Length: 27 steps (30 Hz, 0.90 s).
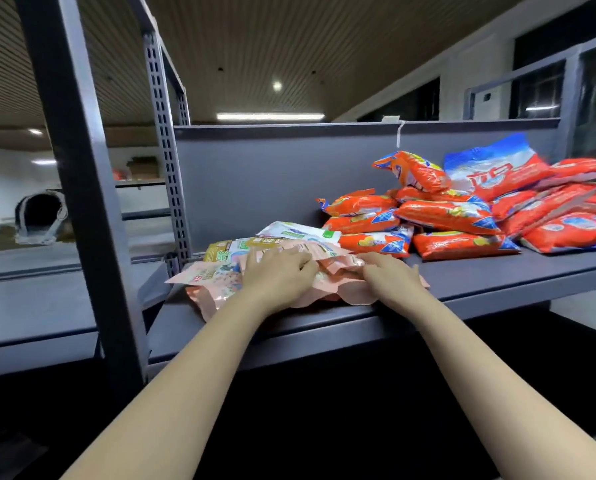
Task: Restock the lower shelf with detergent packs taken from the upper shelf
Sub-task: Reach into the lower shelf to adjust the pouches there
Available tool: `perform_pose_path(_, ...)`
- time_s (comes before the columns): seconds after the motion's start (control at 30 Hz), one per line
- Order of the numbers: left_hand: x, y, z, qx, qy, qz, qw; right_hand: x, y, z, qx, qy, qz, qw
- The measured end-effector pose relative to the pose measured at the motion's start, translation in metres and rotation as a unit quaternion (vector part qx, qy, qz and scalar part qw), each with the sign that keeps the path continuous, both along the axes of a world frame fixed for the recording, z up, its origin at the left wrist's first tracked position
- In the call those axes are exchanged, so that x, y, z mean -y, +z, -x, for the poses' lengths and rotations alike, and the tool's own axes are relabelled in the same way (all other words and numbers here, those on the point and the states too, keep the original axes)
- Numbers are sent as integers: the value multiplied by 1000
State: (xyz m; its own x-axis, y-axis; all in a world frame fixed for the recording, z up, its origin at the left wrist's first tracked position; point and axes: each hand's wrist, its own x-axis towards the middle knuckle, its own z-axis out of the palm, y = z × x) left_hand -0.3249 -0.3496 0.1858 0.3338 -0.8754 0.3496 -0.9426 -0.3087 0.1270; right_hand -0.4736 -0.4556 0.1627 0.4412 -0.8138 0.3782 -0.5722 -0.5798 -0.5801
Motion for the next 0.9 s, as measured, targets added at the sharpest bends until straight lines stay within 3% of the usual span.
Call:
perform_pose_path(0.07,-3,-2,-2,-20,-20,-8,1000,-2,-2,4,67,16,3,998)
perform_pose_path(0.17,-12,-3,-3,-26,-11,56,998,-10,-5,7,162,7,3,987)
perform_pose_path(0.43,-66,-21,-8,-77,18,229,970,-47,-17,2,203,-9,112,973)
perform_pose_path(0.63,-138,-33,1,-155,-24,313,937,-116,-26,-23,232,66,173,955)
perform_pose_path(0.77,-198,-51,-9,-187,-36,340,921,-173,-43,-49,253,133,162,945)
perform_pose_path(0.9,-258,-73,-44,-191,1,312,931,-230,-66,-81,268,150,154,939)
